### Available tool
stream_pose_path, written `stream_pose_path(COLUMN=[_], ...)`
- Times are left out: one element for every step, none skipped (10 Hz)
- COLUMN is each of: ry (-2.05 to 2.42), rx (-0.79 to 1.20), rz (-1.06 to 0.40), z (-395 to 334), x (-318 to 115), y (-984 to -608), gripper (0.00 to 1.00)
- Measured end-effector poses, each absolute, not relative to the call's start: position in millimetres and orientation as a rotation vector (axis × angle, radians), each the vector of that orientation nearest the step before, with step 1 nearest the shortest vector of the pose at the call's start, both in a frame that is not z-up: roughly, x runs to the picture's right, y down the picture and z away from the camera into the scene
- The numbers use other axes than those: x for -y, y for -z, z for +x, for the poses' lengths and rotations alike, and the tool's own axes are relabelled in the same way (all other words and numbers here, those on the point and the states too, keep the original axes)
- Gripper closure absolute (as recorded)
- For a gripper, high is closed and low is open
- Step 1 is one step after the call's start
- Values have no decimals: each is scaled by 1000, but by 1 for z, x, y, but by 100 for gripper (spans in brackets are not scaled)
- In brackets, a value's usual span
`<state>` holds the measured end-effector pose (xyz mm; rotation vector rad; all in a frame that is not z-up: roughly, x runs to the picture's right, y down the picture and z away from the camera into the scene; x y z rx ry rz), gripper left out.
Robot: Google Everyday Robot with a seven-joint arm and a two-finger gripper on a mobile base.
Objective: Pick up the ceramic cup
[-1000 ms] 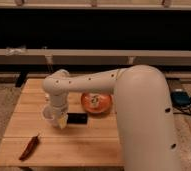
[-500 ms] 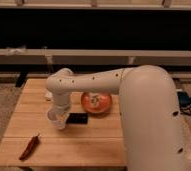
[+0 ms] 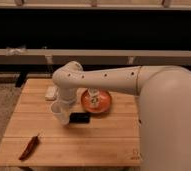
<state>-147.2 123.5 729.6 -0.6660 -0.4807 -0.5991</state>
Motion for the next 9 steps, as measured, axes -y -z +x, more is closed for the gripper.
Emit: stream_pose_path(ry=[594,590,590,599,606,608,611,611,608], rx=[496,504,519,552,578,585,587,587,586], rz=[-635,-619,-602,-580,-561,-557,-557,-558,-559], z=[-144,-141,-139,-141,-139,-139,-141,-141,-140], x=[-115,-111,-108,-105,-101,-100,-101,-101,-101], y=[-723,-719,-717,-714,-711,-710,-709,-709,-710], gripper=[100,100,100,100,100,100,100,100,100])
